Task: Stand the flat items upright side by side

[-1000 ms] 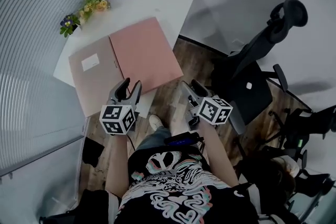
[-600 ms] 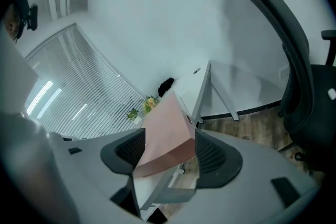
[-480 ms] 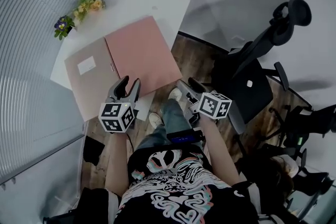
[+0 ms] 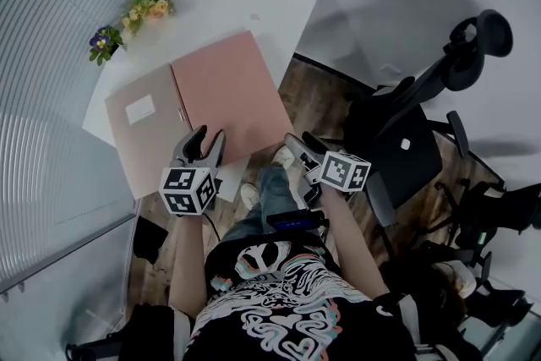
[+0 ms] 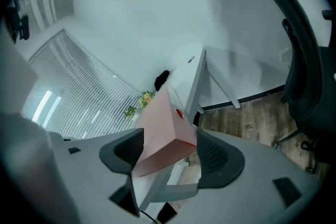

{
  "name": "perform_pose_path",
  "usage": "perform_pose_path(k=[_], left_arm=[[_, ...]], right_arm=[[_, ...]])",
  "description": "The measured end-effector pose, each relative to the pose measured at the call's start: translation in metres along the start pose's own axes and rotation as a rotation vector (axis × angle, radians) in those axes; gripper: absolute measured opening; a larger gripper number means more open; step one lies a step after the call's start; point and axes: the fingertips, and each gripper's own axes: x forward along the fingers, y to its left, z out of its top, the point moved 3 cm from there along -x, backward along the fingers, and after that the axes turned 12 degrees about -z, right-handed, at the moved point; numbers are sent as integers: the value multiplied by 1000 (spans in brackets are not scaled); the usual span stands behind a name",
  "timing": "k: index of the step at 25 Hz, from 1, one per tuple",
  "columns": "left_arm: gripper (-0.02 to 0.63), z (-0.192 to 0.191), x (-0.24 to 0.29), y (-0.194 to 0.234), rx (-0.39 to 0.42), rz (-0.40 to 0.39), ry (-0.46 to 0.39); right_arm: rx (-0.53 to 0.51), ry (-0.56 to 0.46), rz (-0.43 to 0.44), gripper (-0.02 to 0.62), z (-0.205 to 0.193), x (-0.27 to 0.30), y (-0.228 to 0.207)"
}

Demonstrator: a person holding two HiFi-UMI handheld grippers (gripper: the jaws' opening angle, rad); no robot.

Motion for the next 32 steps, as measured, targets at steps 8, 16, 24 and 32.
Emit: perform_pose_path(k=[8, 16, 24, 32], left_arm=[[172, -14, 13, 3, 4, -3, 79], [172, -23, 20, 4, 50, 5, 174], [172, -30, 24, 2, 118, 23, 253], [172, -30, 26, 4, 109, 18, 261]], right_arm=[[69, 56, 34, 302, -10, 14, -11], [135, 86, 102, 307, -18, 29, -15], [179, 121, 154, 302, -21, 33, -18], [187, 102, 151, 298, -19, 32, -17]])
